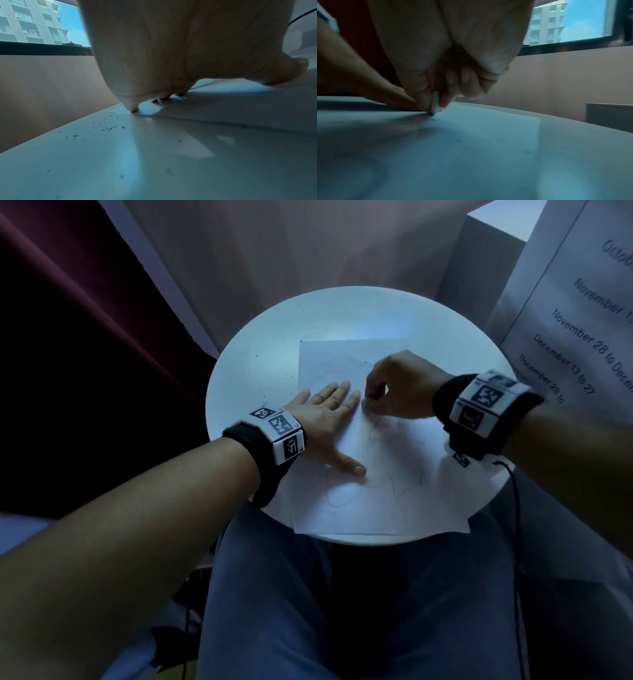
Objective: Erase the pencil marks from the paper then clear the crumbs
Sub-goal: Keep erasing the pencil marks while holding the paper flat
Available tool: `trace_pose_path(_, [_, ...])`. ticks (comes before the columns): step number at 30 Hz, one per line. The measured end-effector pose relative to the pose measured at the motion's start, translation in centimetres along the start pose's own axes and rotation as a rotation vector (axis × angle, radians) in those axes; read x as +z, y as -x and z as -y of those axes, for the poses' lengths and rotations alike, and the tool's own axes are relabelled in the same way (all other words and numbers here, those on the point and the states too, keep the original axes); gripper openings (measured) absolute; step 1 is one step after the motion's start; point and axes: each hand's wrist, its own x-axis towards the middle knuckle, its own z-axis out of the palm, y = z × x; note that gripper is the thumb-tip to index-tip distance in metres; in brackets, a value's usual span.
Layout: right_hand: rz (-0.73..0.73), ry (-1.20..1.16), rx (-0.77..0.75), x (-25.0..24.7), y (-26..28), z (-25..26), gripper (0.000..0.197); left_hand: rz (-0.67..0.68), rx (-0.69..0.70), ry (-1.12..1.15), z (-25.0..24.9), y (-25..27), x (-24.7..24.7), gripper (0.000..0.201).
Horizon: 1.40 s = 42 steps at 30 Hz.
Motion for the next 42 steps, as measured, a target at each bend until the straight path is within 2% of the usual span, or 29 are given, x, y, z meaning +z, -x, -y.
trace_pose_path(4, [0.169, 0.001, -0.146, 1.8, 2.1, 2.6, 0.01, -0.012, 0.025, 0.029, 0.1, 0.0, 0.1, 0.134])
trace_pose_path(5, [0.167, -0.013, -0.128, 1.4, 1.8, 2.4, 0.009, -0.011, 0.023, 0.031, 0.1, 0.0, 0.1, 0.134])
trace_pose_path(8, [0.015, -0.017, -0.035, 0.2, 0.2, 0.2, 0.007, -0.009, 0.007, 0.013, 0.0, 0.0, 0.1, 0.134])
trace_pose_path(10, [-0.032, -0.043, -0.011, 0.4, 0.4, -0.2, 0.007, -0.015, 0.003, 0.018, 0.0, 0.1, 0.1, 0.134])
trace_pose_path(13, [0.061, -0.045, -0.075, 1.2, 2.3, 1.1, 0.012, -0.025, 0.002, 0.053, -0.1, 0.2, 0.0, 0.136])
trace_pose_path(15, [0.138, -0.029, -0.106, 1.1, 3.0, 0.9, 0.004, -0.034, -0.01, 0.06, -0.3, 0.2, -0.1, 0.135])
trace_pose_path(17, [0.083, -0.058, -0.083, 0.5, 2.7, -0.1, 0.009, -0.063, -0.018, 0.073, -0.7, 0.2, -0.4, 0.13])
trace_pose_path(21, [-0.121, -0.17, 0.076, -0.5, 0.9, -2.4, 0.012, -0.199, -0.037, 0.183, -1.5, -0.1, -0.7, 0.095])
trace_pose_path(22, [-0.137, -0.154, 0.09, -0.5, 0.6, -2.6, 0.013, -0.217, -0.03, 0.188, -1.5, -0.2, -0.6, 0.094])
trace_pose_path(25, [-0.096, -0.077, 0.071, -0.2, 0.1, -2.6, 0.01, -0.11, -0.027, 0.077, -1.7, -0.7, 0.1, 0.128])
trace_pose_path(27, [-0.081, -0.034, 0.047, 0.3, 0.4, -2.2, 0.007, -0.056, -0.048, 0.061, -1.6, -1.0, 0.6, 0.135])
trace_pose_path(30, [-0.034, -0.026, -0.056, 0.9, 1.8, -1.0, 0.003, -0.044, -0.047, 0.079, -1.6, -1.1, 0.8, 0.138])
trace_pose_path(34, [0.156, -0.033, -0.167, 1.3, 3.6, 0.3, 0.003, -0.049, -0.048, 0.074, -1.6, -1.0, 0.7, 0.139])
trace_pose_path(35, [0.146, -0.039, -0.156, 1.0, 3.2, -0.1, 0.004, -0.048, -0.047, 0.075, -1.6, -0.9, 0.7, 0.139])
trace_pose_path(39, [-0.059, -0.035, 0.003, -0.1, 1.1, -1.9, 0.009, -0.038, -0.048, 0.073, -1.6, -0.9, 0.6, 0.137])
trace_pose_path(42, [-0.002, -0.026, -0.106, 1.1, 2.5, -0.1, 0.007, -0.044, -0.044, 0.093, -1.7, -1.0, 0.6, 0.139])
